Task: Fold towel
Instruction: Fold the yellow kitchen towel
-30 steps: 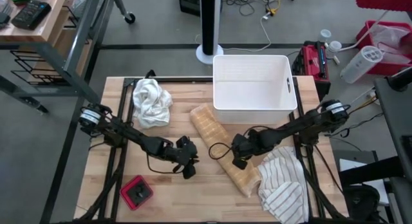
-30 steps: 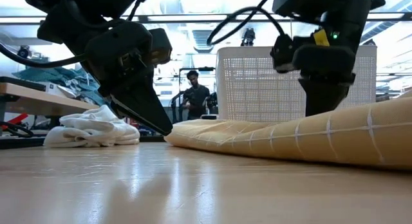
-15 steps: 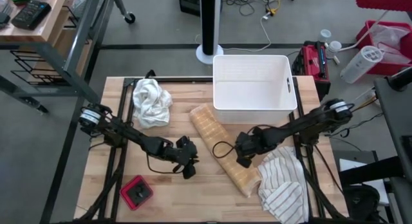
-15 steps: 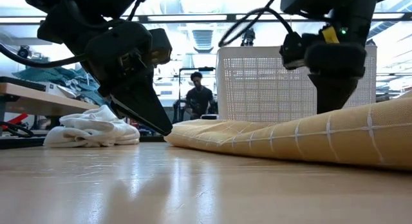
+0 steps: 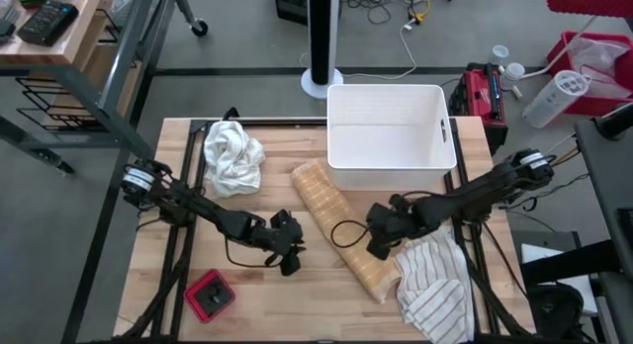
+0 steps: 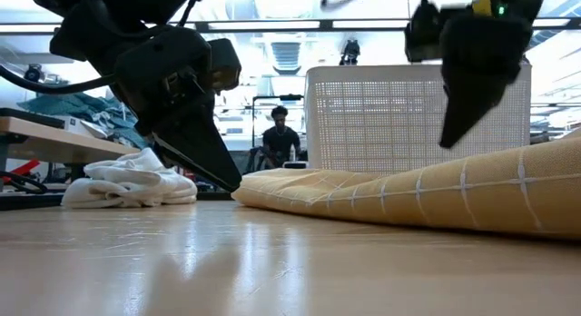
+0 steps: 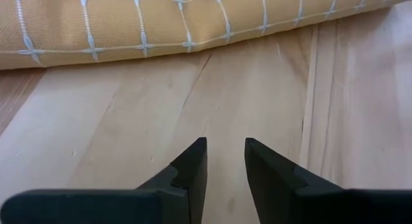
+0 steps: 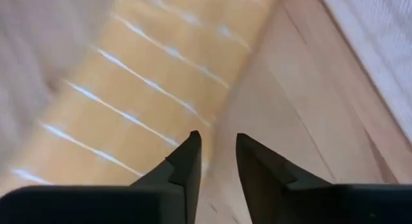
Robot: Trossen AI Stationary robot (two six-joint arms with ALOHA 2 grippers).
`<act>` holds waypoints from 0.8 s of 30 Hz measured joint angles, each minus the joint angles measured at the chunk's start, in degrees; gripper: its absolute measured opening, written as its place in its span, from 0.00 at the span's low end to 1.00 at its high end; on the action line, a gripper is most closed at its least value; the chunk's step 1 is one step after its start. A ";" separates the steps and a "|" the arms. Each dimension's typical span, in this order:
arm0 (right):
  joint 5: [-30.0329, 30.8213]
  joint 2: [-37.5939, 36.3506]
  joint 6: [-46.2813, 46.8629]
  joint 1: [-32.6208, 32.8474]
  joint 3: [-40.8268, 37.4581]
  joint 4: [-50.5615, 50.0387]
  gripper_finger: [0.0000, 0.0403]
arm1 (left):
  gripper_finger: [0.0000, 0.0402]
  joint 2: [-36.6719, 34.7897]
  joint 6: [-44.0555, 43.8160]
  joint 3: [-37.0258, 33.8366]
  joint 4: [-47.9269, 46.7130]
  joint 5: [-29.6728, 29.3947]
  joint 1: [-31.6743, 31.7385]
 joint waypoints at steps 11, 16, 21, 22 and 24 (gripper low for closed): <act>-0.10 4.41 1.74 4.89 0.04 11.05 0.06 | 0.19 0.00 0.29 0.00 0.17 0.00 0.00; -1.47 10.13 6.14 6.07 0.02 11.29 0.00 | 0.20 0.00 0.23 0.00 0.18 0.00 0.00; -7.89 15.25 6.56 7.21 0.02 15.41 0.00 | 0.21 -0.19 0.20 0.55 0.18 0.00 -0.02; -8.76 16.13 6.54 7.50 0.02 17.73 0.00 | 0.21 -0.35 0.66 1.28 0.27 0.02 -0.02; -9.86 17.94 6.48 8.05 0.05 23.70 0.00 | 0.21 -0.71 2.59 3.44 0.38 0.00 -0.02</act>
